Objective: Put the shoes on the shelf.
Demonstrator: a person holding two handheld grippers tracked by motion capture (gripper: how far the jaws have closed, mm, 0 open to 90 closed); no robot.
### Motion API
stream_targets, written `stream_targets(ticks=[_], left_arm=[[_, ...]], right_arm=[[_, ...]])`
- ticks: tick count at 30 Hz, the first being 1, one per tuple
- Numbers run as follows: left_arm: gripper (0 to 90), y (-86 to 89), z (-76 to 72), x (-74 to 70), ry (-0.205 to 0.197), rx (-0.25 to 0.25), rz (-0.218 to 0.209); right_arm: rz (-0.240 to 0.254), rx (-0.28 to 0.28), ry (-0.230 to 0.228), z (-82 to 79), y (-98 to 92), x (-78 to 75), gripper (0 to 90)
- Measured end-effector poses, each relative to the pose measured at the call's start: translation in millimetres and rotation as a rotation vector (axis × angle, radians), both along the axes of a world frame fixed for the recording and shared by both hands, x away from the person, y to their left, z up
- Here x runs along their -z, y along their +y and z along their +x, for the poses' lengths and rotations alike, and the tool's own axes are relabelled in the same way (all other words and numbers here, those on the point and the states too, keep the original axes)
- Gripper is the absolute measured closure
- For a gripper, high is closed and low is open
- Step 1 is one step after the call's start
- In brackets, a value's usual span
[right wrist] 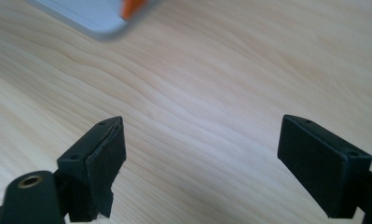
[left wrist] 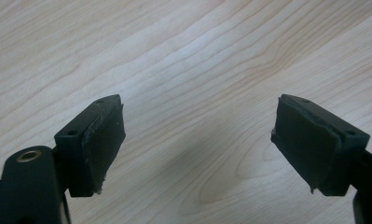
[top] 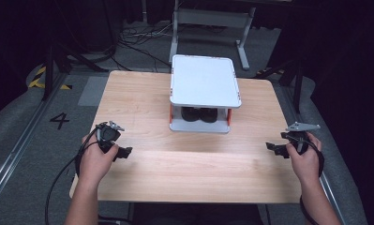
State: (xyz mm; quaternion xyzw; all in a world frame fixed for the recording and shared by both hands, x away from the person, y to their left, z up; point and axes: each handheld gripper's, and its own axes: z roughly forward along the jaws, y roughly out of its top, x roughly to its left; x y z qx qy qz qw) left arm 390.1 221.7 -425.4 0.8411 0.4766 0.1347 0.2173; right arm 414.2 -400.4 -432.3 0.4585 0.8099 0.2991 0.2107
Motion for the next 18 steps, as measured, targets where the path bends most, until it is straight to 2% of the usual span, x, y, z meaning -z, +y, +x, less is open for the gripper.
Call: stream_targets(ticks=[1, 2, 4, 6, 9, 12, 14, 18], left_arm=[[17.2, 3.2, 1.0, 3.7, 0.03, -0.02, 0.005], [17.2, 5.0, 1.6, 7.2, 0.049, -0.03, 0.013], [17.2, 9.3, 4.4, 15.7, 0.067, -0.035, 0.03], [17.7, 11.5, 6.9, 22.0, 0.075, -0.054, 0.025], [17.3, 13.7, 9.9, 28.4, 0.073, -0.064, 0.019], [17.1, 14.8, 12.5, 32.2, 0.04, -0.048, 0.004], [17.5, 15.6, 13.7, 35.3, 0.034, -0.056, -0.004], [15.9, 18.1, 15.0, 38.4, 0.008, -0.067, -0.032]], right_arm=[[0.0, 0.0, 0.0, 0.0, 0.0, 0.0, 15.9], [-0.018, 0.04, 0.018, 2.6, -4.0, 6.7, 16.0], [-0.005, 0.06, 0.026, 6.4, -9.9, 17.6, 16.0], [-0.008, 0.063, 0.036, 9.2, -14.4, 26.9, 16.1], [-0.013, 0.061, 0.013, 12.2, -19.3, 36.5, 16.0], [0.003, 0.08, -0.03, 13.3, -19.5, 44.3, 15.9], [-0.021, 0.06, -0.053, 14.9, -18.7, 47.5, 15.7], [0.013, 0.055, -0.068, 16.9, -17.0, 50.7, 15.6]])
